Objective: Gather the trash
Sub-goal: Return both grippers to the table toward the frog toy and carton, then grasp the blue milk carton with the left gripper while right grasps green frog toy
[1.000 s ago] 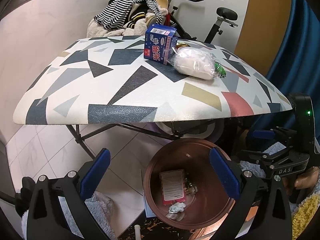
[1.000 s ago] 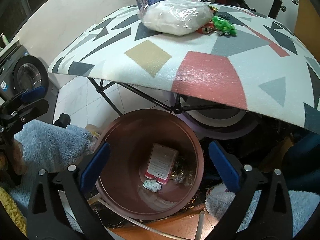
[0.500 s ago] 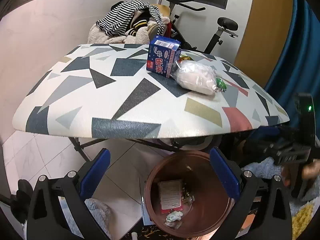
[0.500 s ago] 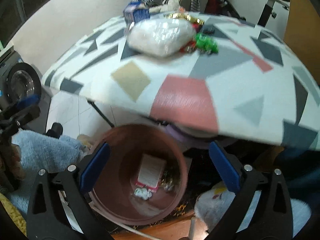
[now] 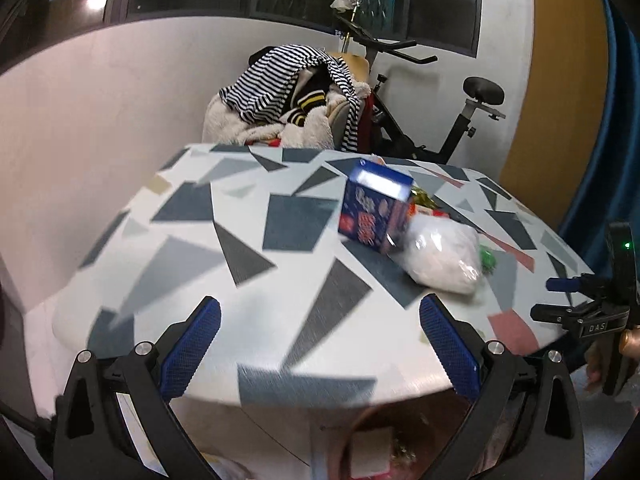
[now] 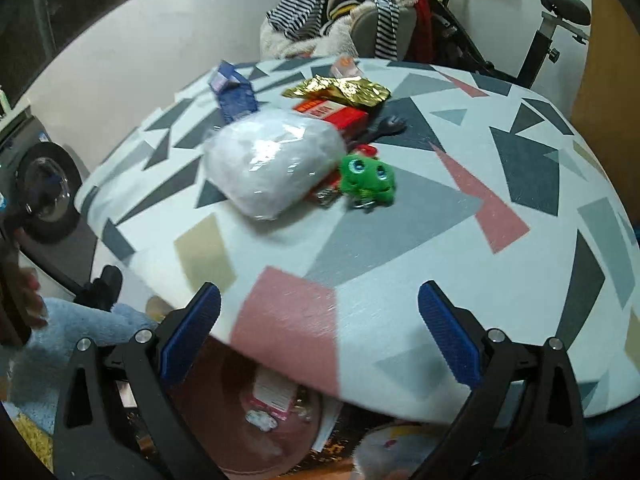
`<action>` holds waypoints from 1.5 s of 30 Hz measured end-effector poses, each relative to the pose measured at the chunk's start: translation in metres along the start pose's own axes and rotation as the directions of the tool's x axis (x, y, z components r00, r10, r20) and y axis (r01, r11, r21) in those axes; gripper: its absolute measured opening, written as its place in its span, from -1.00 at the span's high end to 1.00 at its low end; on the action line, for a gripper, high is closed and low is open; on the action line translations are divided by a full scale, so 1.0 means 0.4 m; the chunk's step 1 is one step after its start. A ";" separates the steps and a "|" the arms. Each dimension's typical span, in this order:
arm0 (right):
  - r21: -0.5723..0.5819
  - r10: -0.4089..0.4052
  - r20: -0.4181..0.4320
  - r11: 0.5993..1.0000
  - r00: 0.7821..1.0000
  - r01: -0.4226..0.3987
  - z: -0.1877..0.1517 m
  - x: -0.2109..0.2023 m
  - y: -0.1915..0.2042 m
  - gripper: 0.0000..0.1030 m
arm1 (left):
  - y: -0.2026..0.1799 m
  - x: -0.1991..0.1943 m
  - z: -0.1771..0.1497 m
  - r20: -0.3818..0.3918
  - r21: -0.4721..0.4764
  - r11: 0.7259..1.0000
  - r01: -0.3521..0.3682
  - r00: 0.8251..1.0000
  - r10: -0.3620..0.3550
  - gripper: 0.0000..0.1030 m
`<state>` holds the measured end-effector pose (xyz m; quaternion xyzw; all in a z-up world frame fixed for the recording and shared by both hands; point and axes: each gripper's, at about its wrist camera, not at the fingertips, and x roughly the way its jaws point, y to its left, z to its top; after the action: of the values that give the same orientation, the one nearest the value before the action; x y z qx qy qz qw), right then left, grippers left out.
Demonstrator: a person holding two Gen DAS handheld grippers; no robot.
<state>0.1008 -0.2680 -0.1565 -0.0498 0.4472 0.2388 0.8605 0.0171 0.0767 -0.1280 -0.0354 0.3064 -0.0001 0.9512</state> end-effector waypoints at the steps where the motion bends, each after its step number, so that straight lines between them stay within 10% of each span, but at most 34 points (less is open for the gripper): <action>1: 0.002 -0.021 -0.001 1.000 1.000 0.021 0.004 0.005 -0.004 -0.89 | 0.002 0.009 0.014 -0.003 0.003 1.000 0.009 1.000 -0.009 -0.89; 12: 0.170 0.032 0.008 0.985 0.999 -0.033 0.099 0.087 -0.120 -0.86 | 0.007 0.130 0.103 -0.087 -0.007 1.000 -0.008 0.996 0.007 -0.89; 25: 0.161 0.030 -0.052 0.987 0.998 -0.022 0.178 0.198 -0.107 -0.36 | -0.026 0.227 0.153 -0.122 -0.028 0.998 0.058 0.991 -0.060 -0.89; 29: 0.148 0.041 -0.058 0.989 0.997 -0.032 0.179 0.198 -0.098 0.10 | -0.046 0.264 0.162 -0.145 -0.029 0.995 0.097 0.984 -0.100 -0.89; 34: 0.181 0.035 0.005 0.983 0.999 -0.035 0.173 0.154 -0.107 0.10 | -0.051 0.313 0.194 -0.167 -0.116 0.984 0.138 0.974 -0.156 -0.89; 45: 0.153 0.043 0.044 0.987 0.998 -0.050 0.167 0.112 -0.101 0.10 | -0.008 0.478 0.319 -0.169 -0.559 0.814 0.158 0.939 -0.298 -0.89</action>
<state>0.1910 -0.2670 -0.1575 0.0324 0.4479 0.2244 0.8649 0.2470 0.0780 -0.1360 -0.3367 0.4043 -0.0336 0.8497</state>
